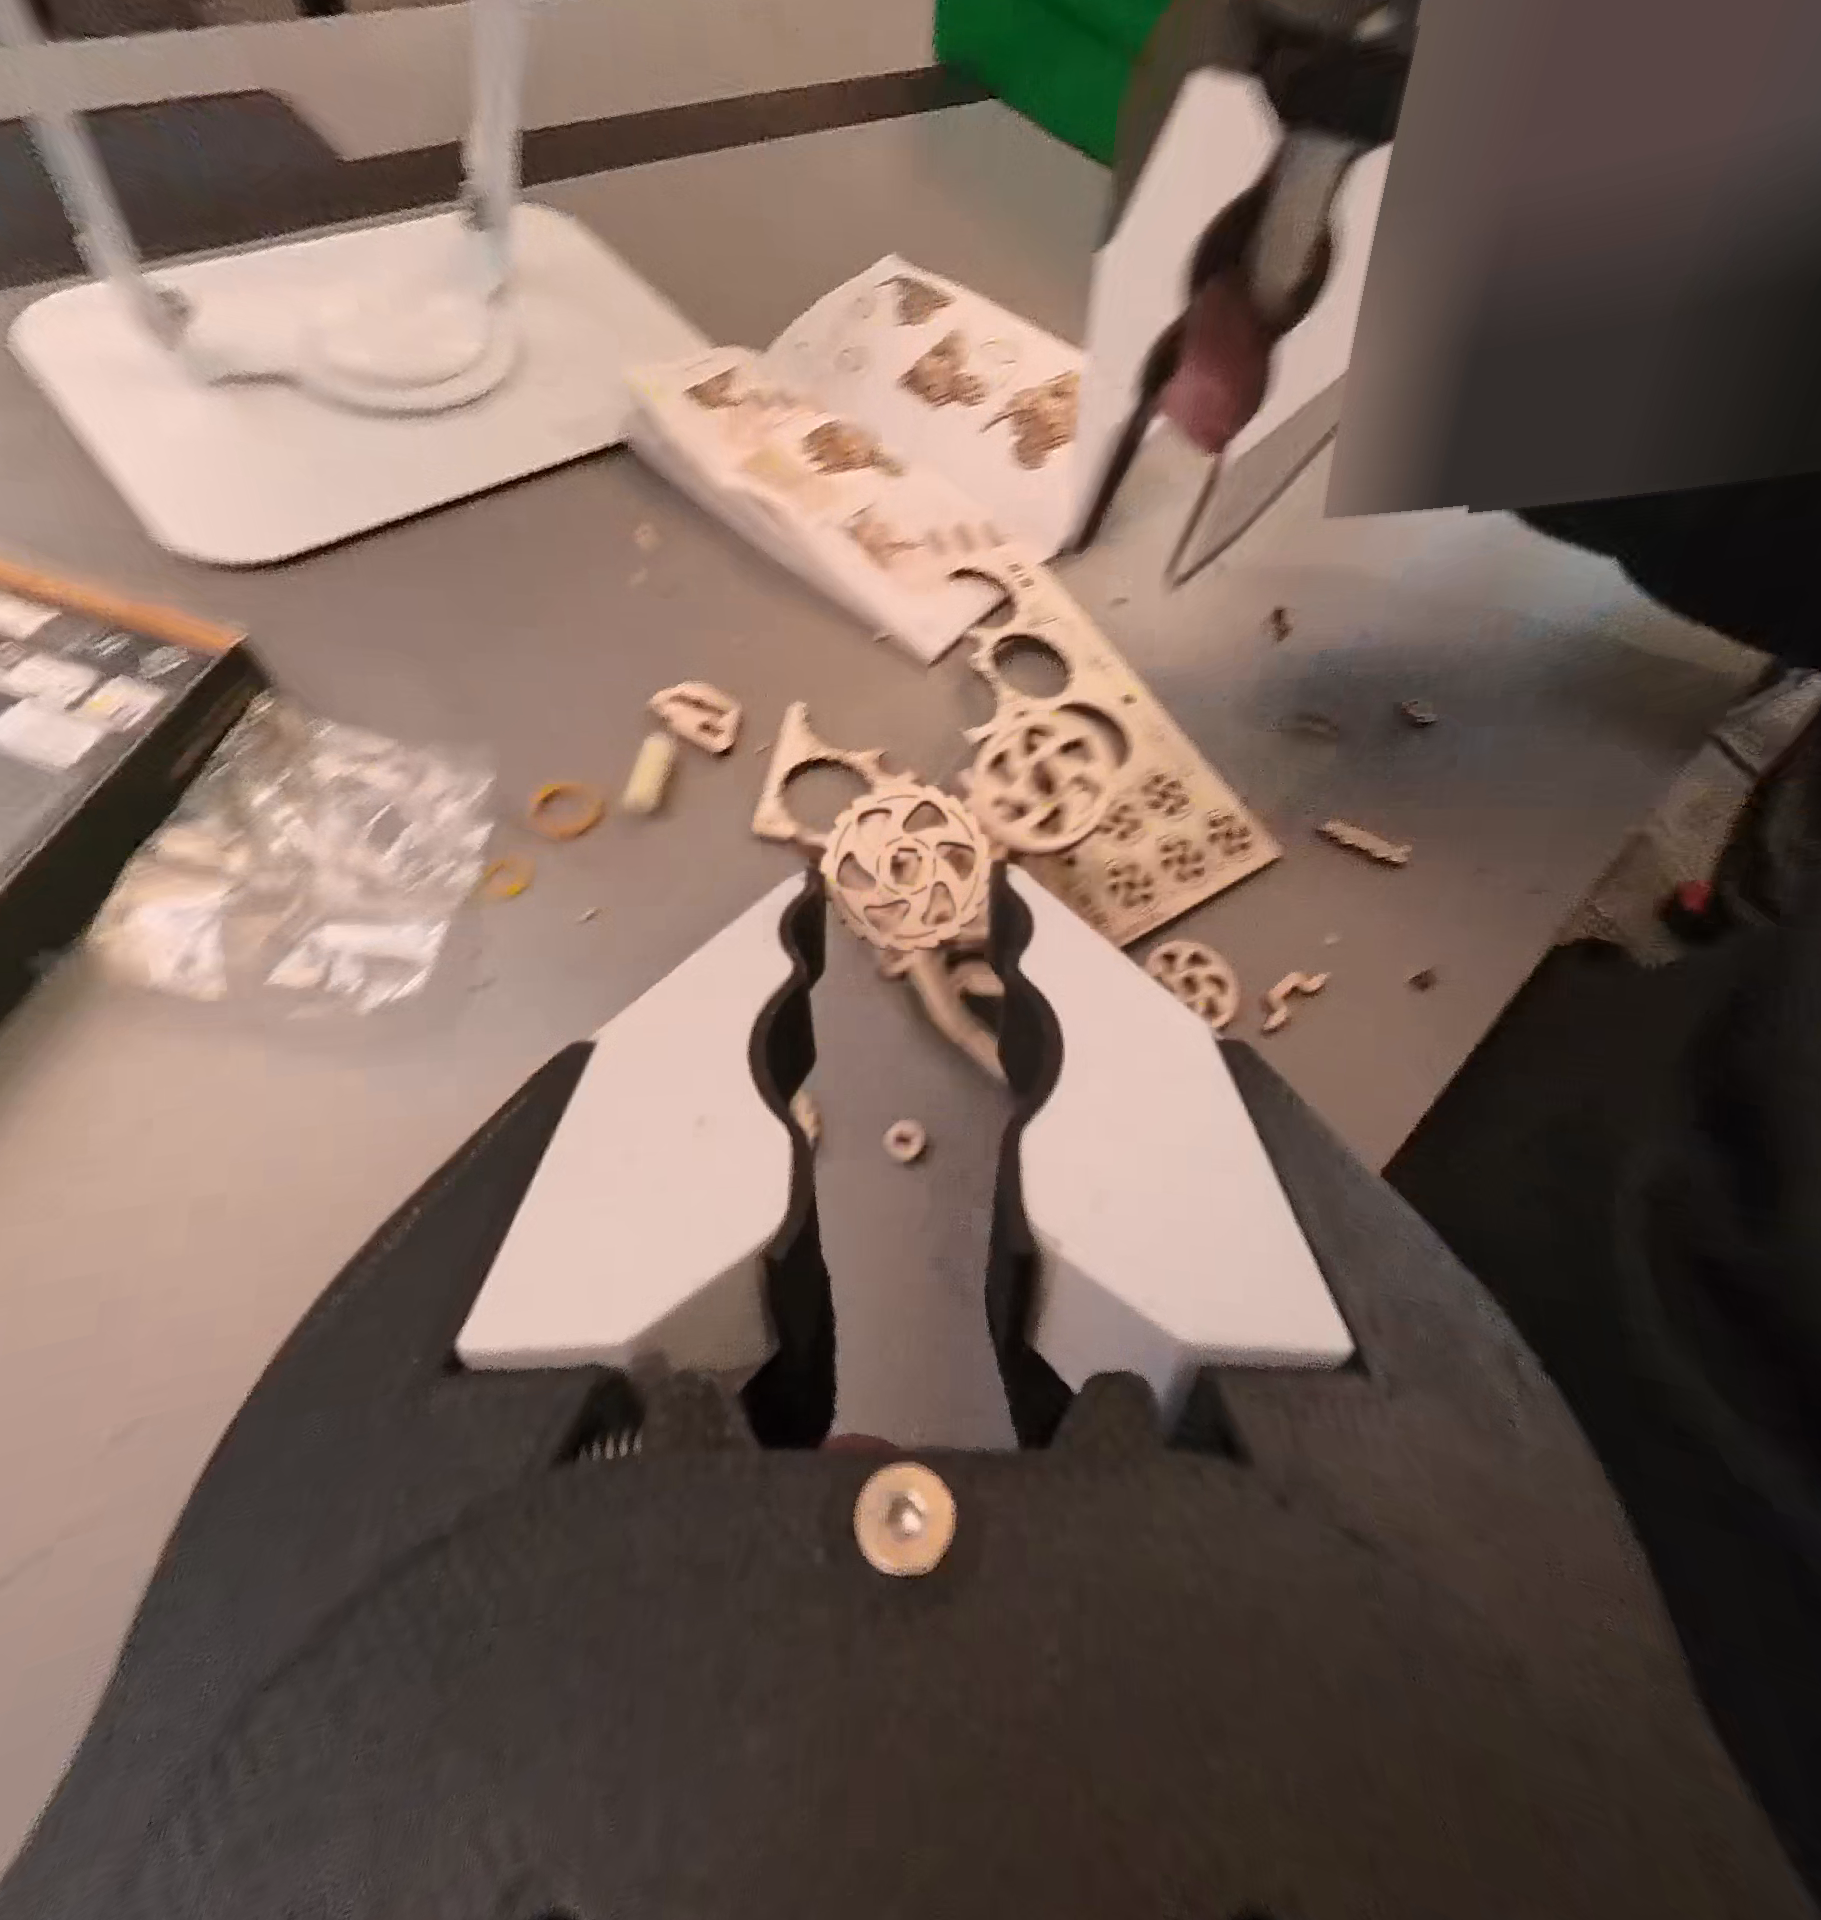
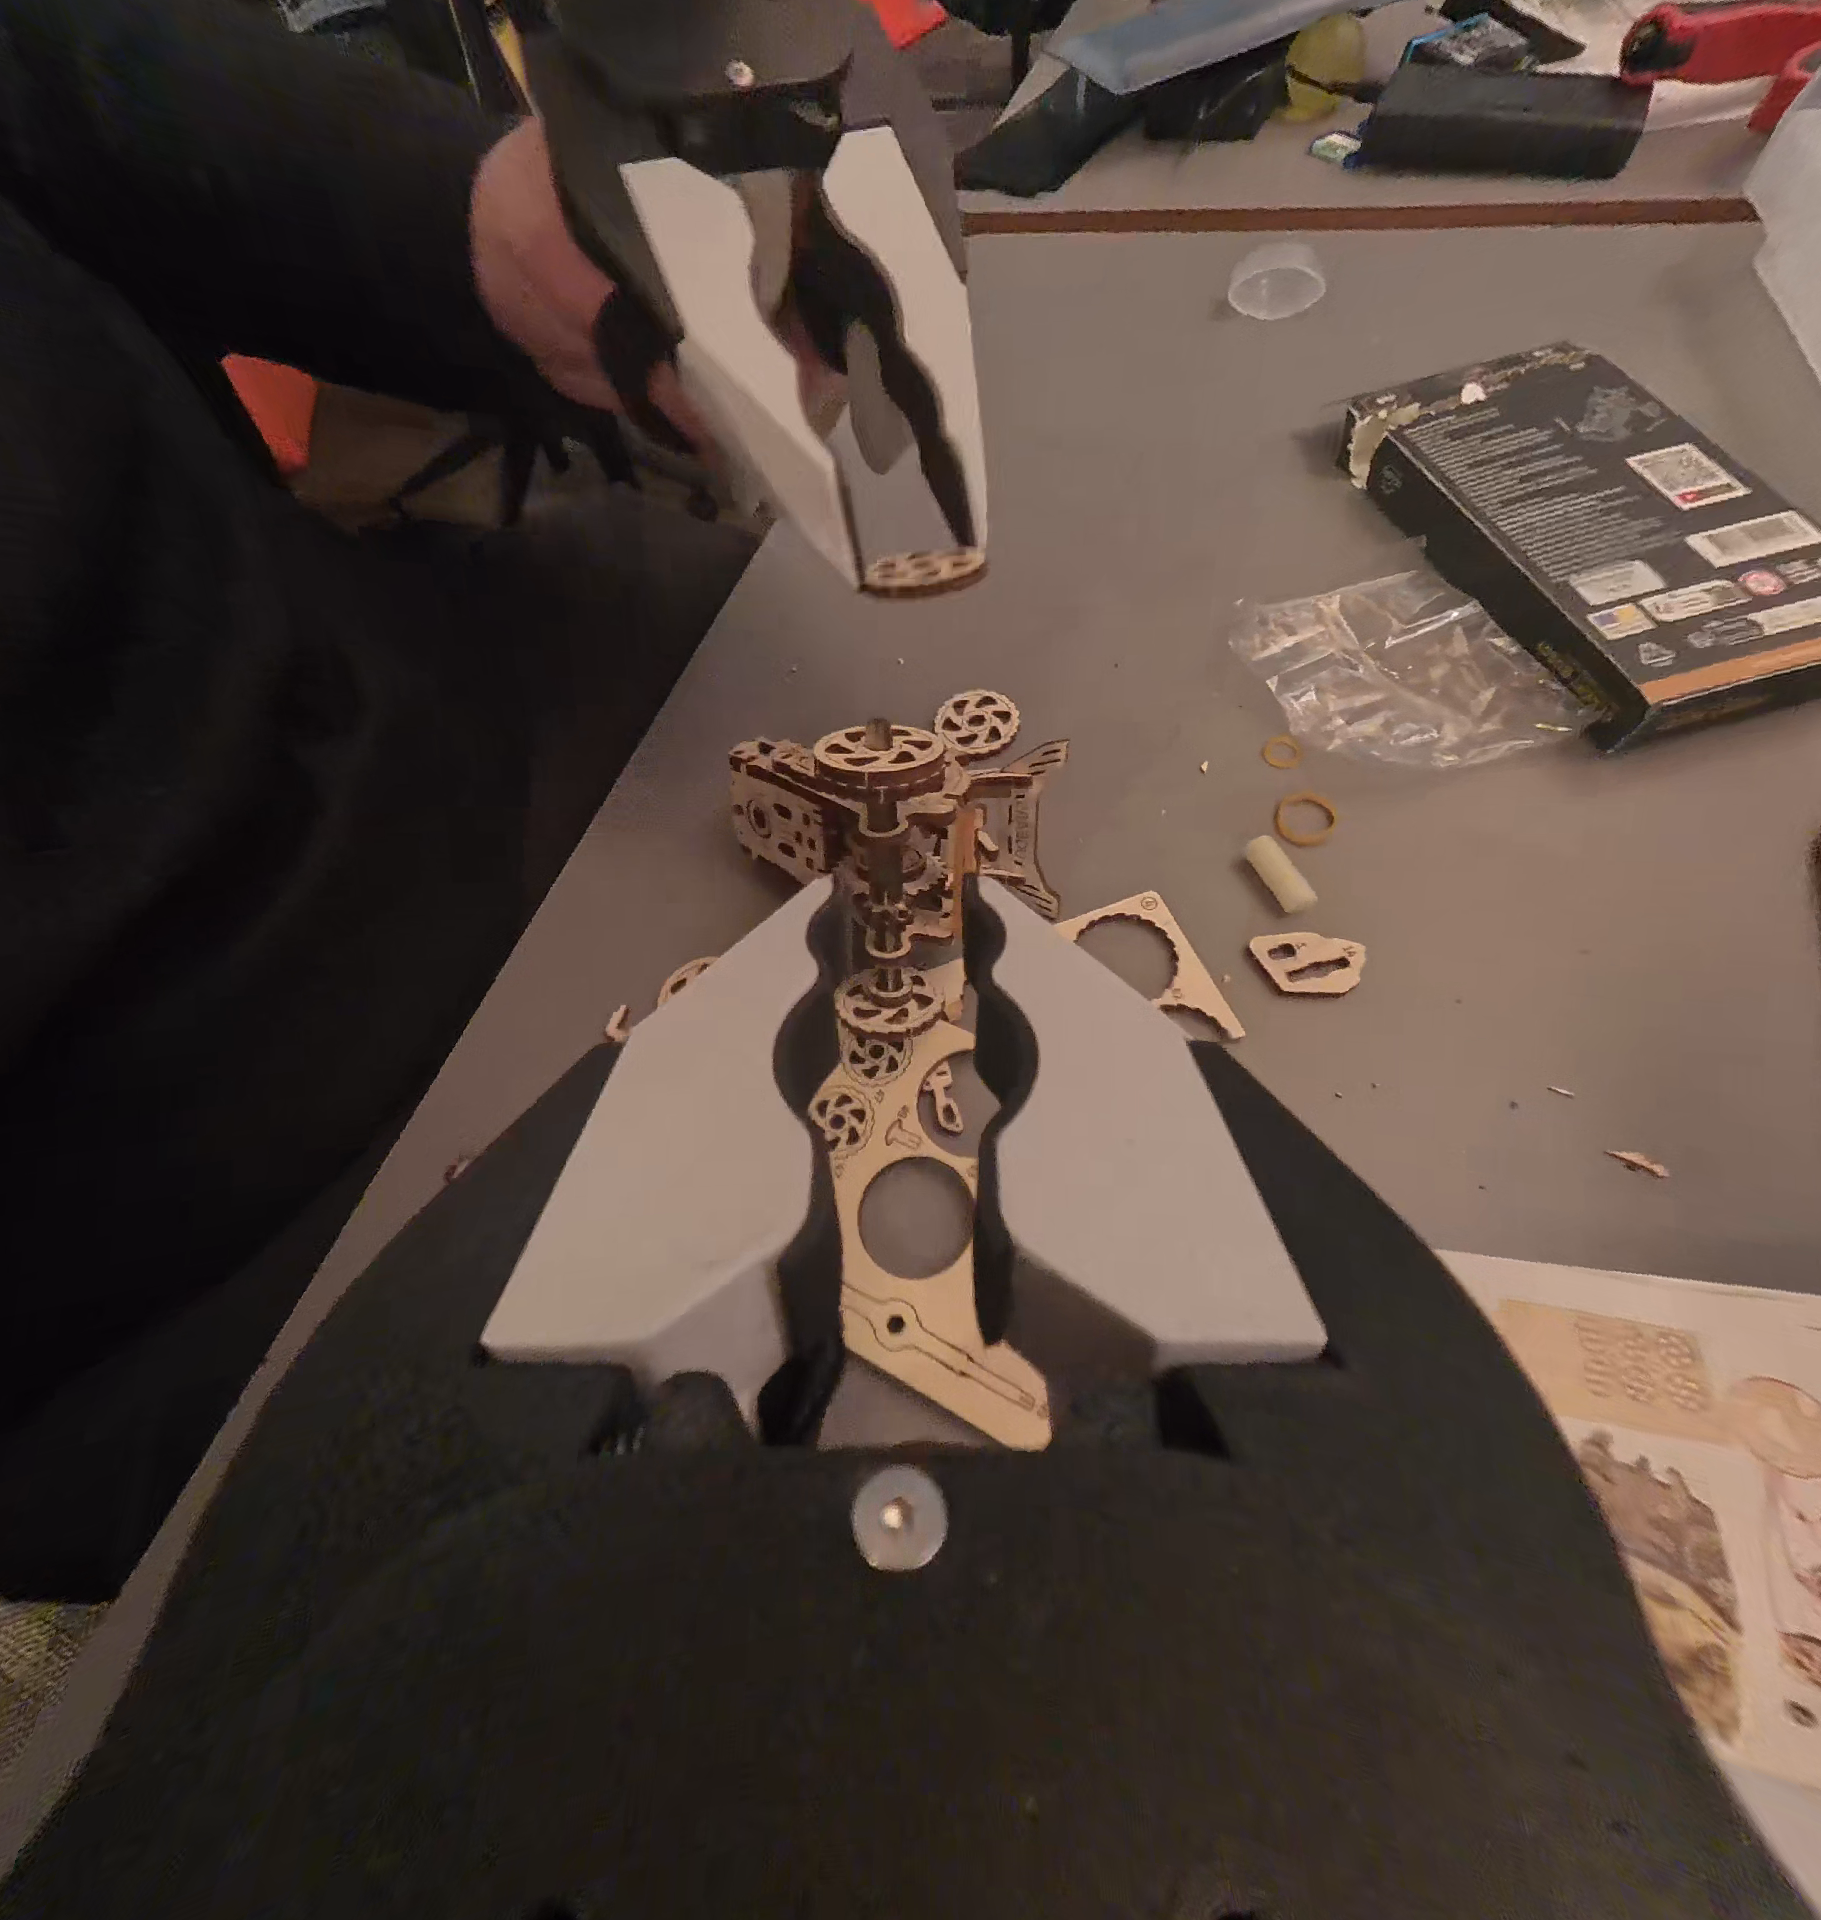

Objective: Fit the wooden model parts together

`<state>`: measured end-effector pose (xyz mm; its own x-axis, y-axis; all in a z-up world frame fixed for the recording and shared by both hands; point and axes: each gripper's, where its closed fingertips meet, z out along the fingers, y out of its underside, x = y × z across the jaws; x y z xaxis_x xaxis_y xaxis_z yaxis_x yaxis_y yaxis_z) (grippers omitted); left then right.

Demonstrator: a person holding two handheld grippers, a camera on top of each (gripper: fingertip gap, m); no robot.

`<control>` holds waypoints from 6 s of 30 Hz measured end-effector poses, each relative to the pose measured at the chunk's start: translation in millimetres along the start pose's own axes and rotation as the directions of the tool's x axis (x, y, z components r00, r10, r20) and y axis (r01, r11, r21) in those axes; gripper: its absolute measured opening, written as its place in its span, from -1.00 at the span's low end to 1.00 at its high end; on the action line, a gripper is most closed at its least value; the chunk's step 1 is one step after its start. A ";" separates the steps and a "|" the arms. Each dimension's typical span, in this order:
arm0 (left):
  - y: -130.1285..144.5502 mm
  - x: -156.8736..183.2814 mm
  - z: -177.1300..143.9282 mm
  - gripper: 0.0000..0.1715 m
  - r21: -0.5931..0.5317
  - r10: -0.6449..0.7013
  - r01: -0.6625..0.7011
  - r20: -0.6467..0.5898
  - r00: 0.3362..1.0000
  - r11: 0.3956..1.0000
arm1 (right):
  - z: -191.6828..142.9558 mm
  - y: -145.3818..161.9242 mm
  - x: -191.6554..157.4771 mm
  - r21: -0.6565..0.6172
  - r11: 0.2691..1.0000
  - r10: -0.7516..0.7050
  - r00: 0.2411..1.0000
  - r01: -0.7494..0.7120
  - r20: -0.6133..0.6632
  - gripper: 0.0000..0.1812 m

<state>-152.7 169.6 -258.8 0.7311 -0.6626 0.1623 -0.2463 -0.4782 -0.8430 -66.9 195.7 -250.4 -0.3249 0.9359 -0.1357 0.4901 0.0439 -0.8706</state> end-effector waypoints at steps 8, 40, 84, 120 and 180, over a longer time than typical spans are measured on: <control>-11.0 32.3 33.8 -0.67 0.046 -0.030 0.036 -0.117 0.993 0.998 | 29.1 5.6 -5.6 0.006 0.999 0.036 0.999 -0.036 0.017 -0.79; -10.1 32.8 39.6 -0.67 -0.191 -0.136 0.128 -0.033 0.990 0.973 | 41.7 8.5 -5.6 0.026 0.999 0.045 0.999 -0.046 0.008 -0.84; -6.3 29.4 33.8 -0.84 0.002 -0.259 0.261 -0.109 0.960 0.965 | 41.6 -3.4 2.4 0.149 0.663 0.705 0.679 -0.733 0.203 -0.69; 19.7 5.9 -4.6 -0.77 0.021 -0.168 0.167 0.050 0.985 0.986 | 0.3 -7.9 9.2 0.252 0.787 0.583 0.813 -0.564 -0.001 -0.66; -23.1 42.0 39.1 -0.92 0.182 0.485 -0.450 -0.354 0.800 0.874 | 32.2 14.1 -4.2 0.223 0.847 0.483 0.874 -0.482 0.054 -0.83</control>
<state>-91.5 175.4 -252.6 0.2402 -0.9658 -0.0976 -0.4283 -0.0152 -0.9035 -84.7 181.1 -277.4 -0.0905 0.8205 -0.5645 0.3916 -0.4918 -0.7777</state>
